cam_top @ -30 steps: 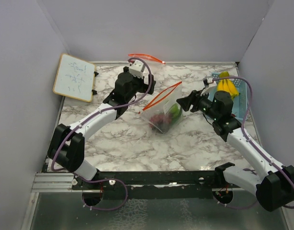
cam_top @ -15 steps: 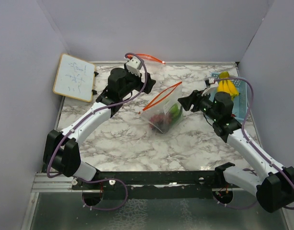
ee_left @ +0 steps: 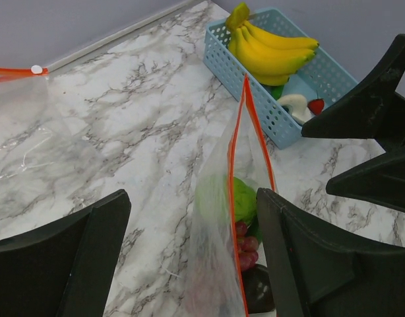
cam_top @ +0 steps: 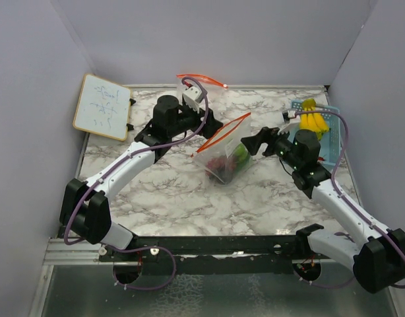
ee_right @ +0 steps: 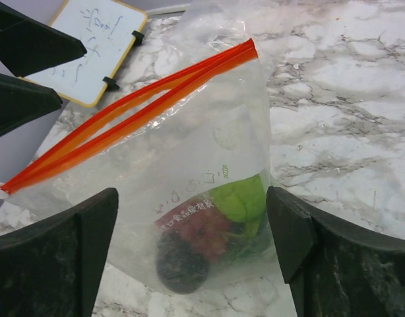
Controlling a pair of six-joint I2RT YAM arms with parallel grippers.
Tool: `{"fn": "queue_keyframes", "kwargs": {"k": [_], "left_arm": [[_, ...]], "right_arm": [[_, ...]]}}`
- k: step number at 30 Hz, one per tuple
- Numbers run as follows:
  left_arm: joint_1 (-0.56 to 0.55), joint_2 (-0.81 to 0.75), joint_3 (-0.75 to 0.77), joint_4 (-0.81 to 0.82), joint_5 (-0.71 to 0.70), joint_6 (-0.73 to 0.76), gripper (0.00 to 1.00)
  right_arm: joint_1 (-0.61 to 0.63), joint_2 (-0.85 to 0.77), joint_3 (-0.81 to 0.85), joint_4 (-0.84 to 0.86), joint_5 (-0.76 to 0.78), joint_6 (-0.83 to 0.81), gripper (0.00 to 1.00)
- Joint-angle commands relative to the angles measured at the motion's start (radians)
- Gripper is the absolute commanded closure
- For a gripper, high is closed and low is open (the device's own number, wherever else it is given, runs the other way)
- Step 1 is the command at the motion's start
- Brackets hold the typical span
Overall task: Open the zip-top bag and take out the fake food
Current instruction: Open the zipper of the food storage bag at the center of the board.
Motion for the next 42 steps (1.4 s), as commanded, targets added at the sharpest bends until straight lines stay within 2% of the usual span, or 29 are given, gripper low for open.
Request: {"fn": "queue_keyframes", "kwargs": {"k": [1, 6, 8, 10, 14, 19, 21, 24, 28, 36, 42], "left_arm": [[-0.013, 0.016, 0.012, -0.005, 0.047, -0.007, 0.21], [-0.016, 0.019, 0.009, 0.006, 0.039, -0.023, 0.24], [-0.017, 0.019, 0.009, 0.004, 0.035, -0.024, 0.24], [-0.017, 0.017, 0.009, 0.002, 0.032, -0.024, 0.25], [-0.016, 0.016, 0.003, 0.004, 0.029, -0.021, 0.25], [-0.018, 0.022, 0.005, 0.002, 0.058, -0.027, 0.28], [-0.017, 0.021, 0.001, 0.0, 0.065, -0.023, 0.3], [-0.017, 0.029, -0.004, -0.008, 0.064, -0.011, 0.32], [-0.017, 0.055, -0.008, -0.03, 0.089, -0.001, 0.35], [-0.028, 0.068, -0.035, -0.003, 0.121, -0.008, 0.47], [-0.029, 0.092, -0.032, -0.004, 0.125, -0.013, 0.66]], "right_arm": [[0.003, -0.06, -0.053, 0.089, 0.012, -0.037, 0.0], [0.002, -0.111, -0.101, 0.092, 0.146, 0.034, 0.01], [0.002, -0.11, -0.076, 0.018, 0.234, 0.1, 0.01], [-0.007, -0.084, -0.011, -0.12, 0.277, 0.097, 0.01], [-0.02, 0.033, 0.189, -0.379, 0.248, 0.017, 0.01], [-0.019, 0.086, 0.333, -0.5, 0.121, -0.097, 0.0], [-0.019, 0.038, 0.302, -0.457, 0.046, -0.145, 0.04], [-0.019, -0.04, 0.214, -0.378, 0.098, -0.119, 0.15], [-0.02, -0.037, 0.217, -0.412, 0.112, -0.137, 0.15], [-0.019, 0.007, 0.228, -0.434, 0.13, -0.123, 0.15], [-0.019, 0.018, 0.223, -0.417, 0.116, -0.117, 0.15]]}}
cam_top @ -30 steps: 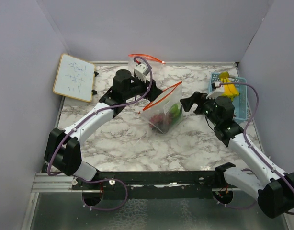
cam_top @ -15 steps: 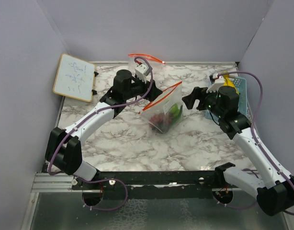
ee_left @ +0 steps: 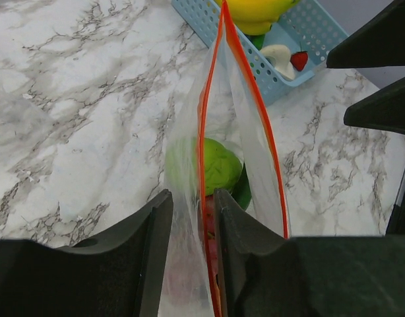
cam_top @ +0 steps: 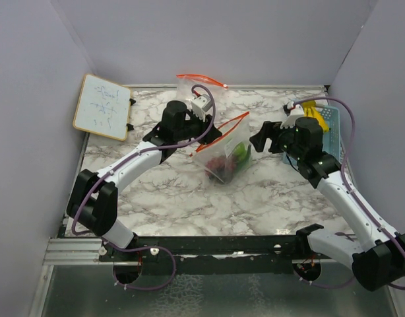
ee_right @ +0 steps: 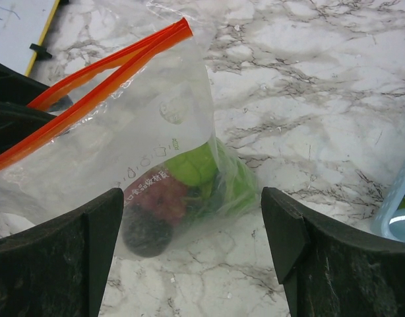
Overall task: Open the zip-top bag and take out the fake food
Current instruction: Open the zipper of the food storage bag at the center of the board.
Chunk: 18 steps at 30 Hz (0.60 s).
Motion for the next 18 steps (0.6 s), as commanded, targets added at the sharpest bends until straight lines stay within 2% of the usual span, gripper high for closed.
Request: {"fn": "queue_keyframes", "kwargs": {"k": [1, 7, 10, 14, 18], "left_arm": [[-0.007, 0.017, 0.008, 0.005, 0.032, -0.001, 0.69], [-0.007, -0.017, 0.019, -0.026, -0.022, 0.024, 0.97], [-0.008, -0.055, 0.044, -0.06, -0.07, 0.072, 0.99], [-0.008, -0.117, 0.117, -0.182, -0.265, 0.139, 1.0], [-0.009, -0.189, 0.166, -0.282, -0.377, 0.191, 1.0]], "right_arm": [[-0.003, 0.013, 0.009, 0.01, -0.009, -0.003, 0.15], [-0.003, 0.05, 0.011, 0.032, -0.044, 0.004, 0.17], [-0.003, 0.051, 0.004, 0.047, -0.055, 0.002, 0.17], [-0.003, 0.067, 0.019, 0.043, -0.072, -0.004, 0.16], [-0.003, 0.088, 0.032, 0.079, -0.141, 0.029, 0.23]]}}
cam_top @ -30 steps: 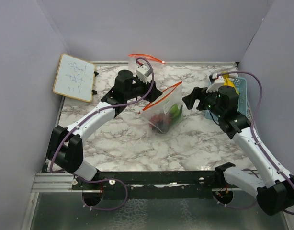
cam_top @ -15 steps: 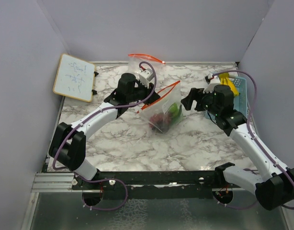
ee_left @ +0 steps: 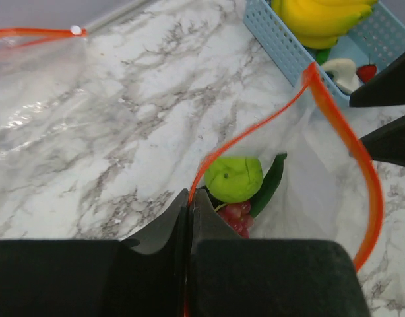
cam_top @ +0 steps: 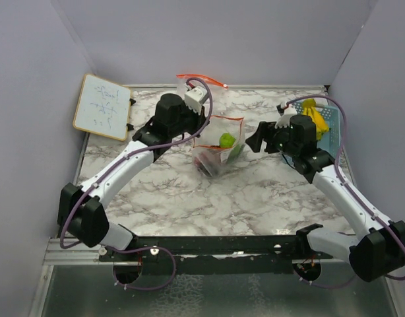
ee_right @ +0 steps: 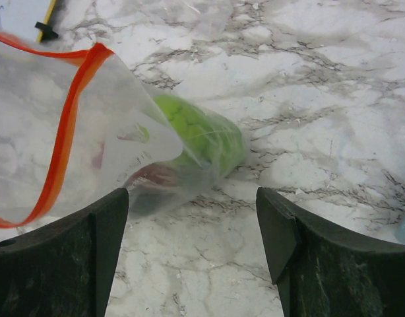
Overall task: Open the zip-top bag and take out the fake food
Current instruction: Open the zipper of the food storage bag at the center of the board, then pick up the fake fruit from the zipper food storage bag.
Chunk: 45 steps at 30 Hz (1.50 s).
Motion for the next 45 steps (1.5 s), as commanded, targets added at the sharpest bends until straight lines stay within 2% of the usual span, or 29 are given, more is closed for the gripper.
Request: {"fn": "queue_keyframes", "kwargs": {"k": [1, 7, 13, 15, 17, 21, 29, 33, 38, 45], "left_arm": [[-0.008, -0.154, 0.091, -0.122, -0.215, 0.085, 1.0], [-0.055, -0.202, 0.09, -0.129, -0.234, 0.084, 1.0], [-0.21, -0.075, -0.001, -0.061, -0.474, 0.103, 1.0], [-0.254, -0.045, -0.089, 0.017, -0.536, 0.069, 1.0], [-0.277, -0.02, -0.154, 0.097, -0.541, 0.007, 1.0], [-0.345, 0.047, -0.173, 0.145, -0.615, -0.031, 1.0], [-0.378, 0.117, -0.105, 0.143, -0.628, -0.15, 1.0], [-0.38, 0.129, -0.093, 0.15, -0.602, -0.17, 1.0], [-0.384, 0.143, -0.09, 0.139, -0.589, -0.194, 1.0], [-0.387, 0.14, -0.114, 0.146, -0.592, -0.201, 1.0]], "right_arm": [[-0.003, 0.025, 0.027, 0.084, -0.108, 0.035, 0.24], [-0.003, 0.061, 0.026, 0.161, -0.201, 0.078, 0.27], [-0.003, 0.024, -0.033, 0.241, -0.288, 0.145, 0.32], [-0.003, 0.016, -0.073, 0.285, -0.314, 0.174, 0.37], [-0.003, 0.017, -0.114, 0.325, -0.346, 0.206, 0.5], [-0.001, 0.001, -0.199, 0.435, -0.414, 0.266, 0.65], [0.015, 0.023, -0.325, 0.58, -0.415, 0.358, 0.8], [0.037, 0.068, -0.356, 0.634, -0.375, 0.346, 0.81], [0.048, 0.2, -0.358, 0.724, -0.366, 0.307, 0.81], [0.066, 0.371, -0.294, 0.755, -0.319, 0.218, 0.79]]}}
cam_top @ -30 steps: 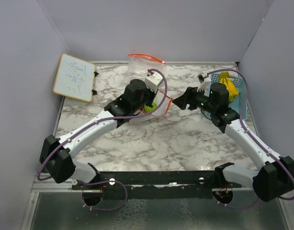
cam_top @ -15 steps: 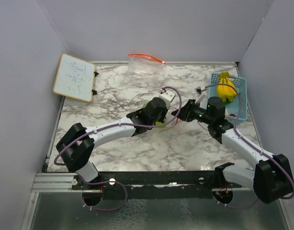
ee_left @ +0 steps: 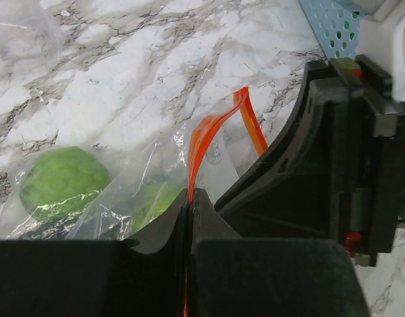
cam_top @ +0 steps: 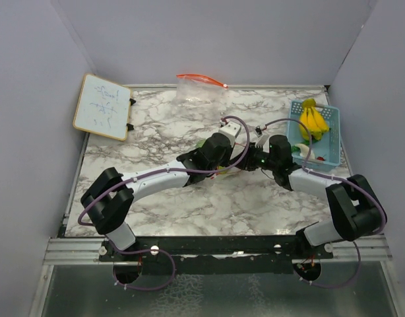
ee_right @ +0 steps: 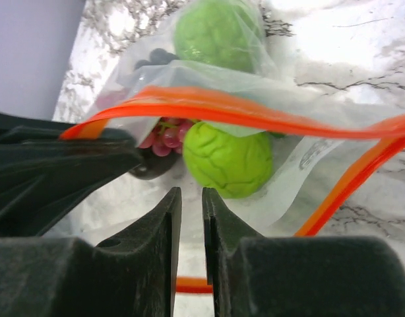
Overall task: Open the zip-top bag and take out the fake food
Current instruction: Pick up the fake fruit from the zipper food storage bag.
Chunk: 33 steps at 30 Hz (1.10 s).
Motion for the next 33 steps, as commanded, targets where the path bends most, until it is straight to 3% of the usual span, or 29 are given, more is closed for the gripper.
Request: {"fn": "queue_keyframes", "kwargs": {"k": [1, 4, 7, 11, 12, 18, 23, 33], "left_arm": [[-0.006, -0.002, 0.0, 0.025, -0.008, -0.022, 1.0], [-0.006, 0.0, -0.002, 0.029, -0.005, -0.024, 1.0], [-0.006, 0.006, -0.003, 0.033, -0.005, -0.028, 1.0], [-0.006, 0.017, -0.002, 0.035, -0.001, -0.038, 1.0], [-0.006, 0.017, -0.001, 0.033, 0.002, -0.042, 1.0], [-0.006, 0.005, -0.01, 0.03, -0.01, -0.037, 1.0], [-0.006, 0.004, -0.014, 0.026, -0.01, -0.036, 1.0], [-0.003, 0.012, -0.016, 0.015, -0.027, -0.014, 1.0]], "right_arm": [[0.017, 0.083, 0.039, 0.104, 0.05, -0.068, 0.77], [0.038, 0.121, 0.034, 0.166, 0.06, -0.068, 0.58], [0.075, 0.153, 0.049, 0.183, 0.086, -0.085, 0.46], [0.136, 0.185, 0.076, 0.178, 0.167, -0.12, 0.42], [0.177, 0.226, 0.106, 0.152, 0.248, -0.144, 0.37], [0.215, 0.288, 0.128, 0.179, 0.314, -0.169, 0.27], [0.228, 0.34, 0.147, 0.192, 0.324, -0.165, 0.27], [0.23, 0.257, 0.118, 0.142, 0.388, -0.153, 0.47]]}}
